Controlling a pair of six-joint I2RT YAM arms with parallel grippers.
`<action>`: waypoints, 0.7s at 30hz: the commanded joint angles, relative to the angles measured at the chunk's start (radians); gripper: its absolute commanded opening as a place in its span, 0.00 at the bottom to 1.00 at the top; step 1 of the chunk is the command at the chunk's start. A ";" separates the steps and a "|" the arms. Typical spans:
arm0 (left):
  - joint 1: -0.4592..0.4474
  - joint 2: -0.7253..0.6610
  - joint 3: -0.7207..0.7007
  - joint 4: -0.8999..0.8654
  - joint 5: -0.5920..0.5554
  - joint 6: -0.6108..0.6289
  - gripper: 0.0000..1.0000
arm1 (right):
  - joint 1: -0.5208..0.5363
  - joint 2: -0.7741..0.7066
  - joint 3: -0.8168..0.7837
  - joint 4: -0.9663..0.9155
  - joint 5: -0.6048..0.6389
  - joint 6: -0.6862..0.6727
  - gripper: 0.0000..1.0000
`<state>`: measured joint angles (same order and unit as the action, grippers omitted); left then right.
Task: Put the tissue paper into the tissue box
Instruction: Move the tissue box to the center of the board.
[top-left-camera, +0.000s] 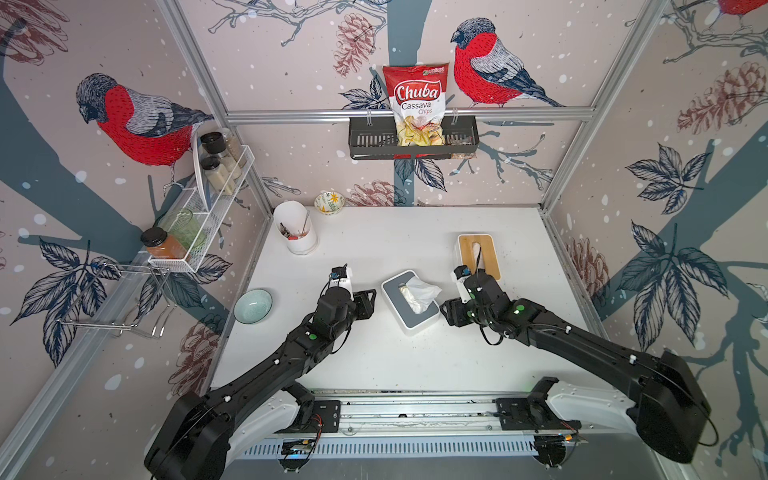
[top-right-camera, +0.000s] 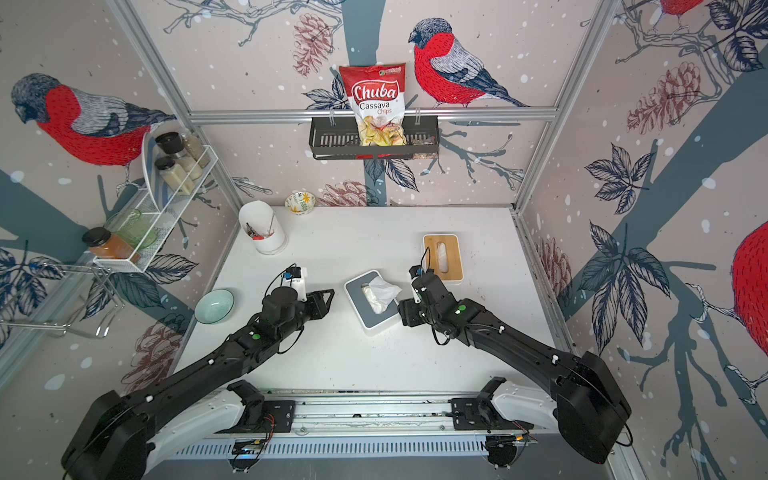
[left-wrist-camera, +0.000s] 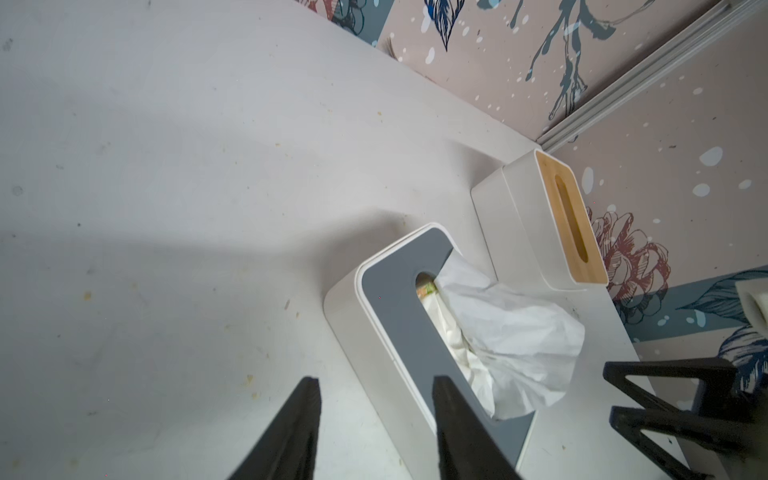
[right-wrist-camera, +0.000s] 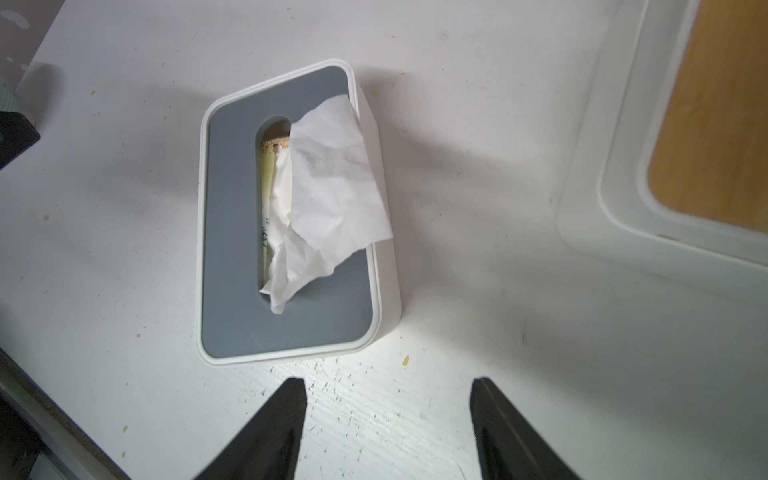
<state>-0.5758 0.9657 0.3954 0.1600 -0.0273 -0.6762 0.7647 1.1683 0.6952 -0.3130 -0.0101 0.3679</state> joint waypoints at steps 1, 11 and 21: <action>-0.012 -0.009 -0.021 -0.075 0.027 -0.052 0.49 | -0.002 0.006 -0.022 0.046 -0.037 -0.004 0.68; -0.066 0.113 -0.025 0.058 0.025 -0.101 0.53 | -0.010 0.157 0.025 0.080 -0.052 -0.033 0.67; -0.067 0.136 -0.003 0.072 -0.019 -0.097 0.53 | -0.008 0.312 0.142 0.084 -0.110 -0.063 0.60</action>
<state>-0.6399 1.1137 0.3840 0.2005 -0.0113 -0.7776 0.7506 1.4563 0.8135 -0.2417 -0.0875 0.3279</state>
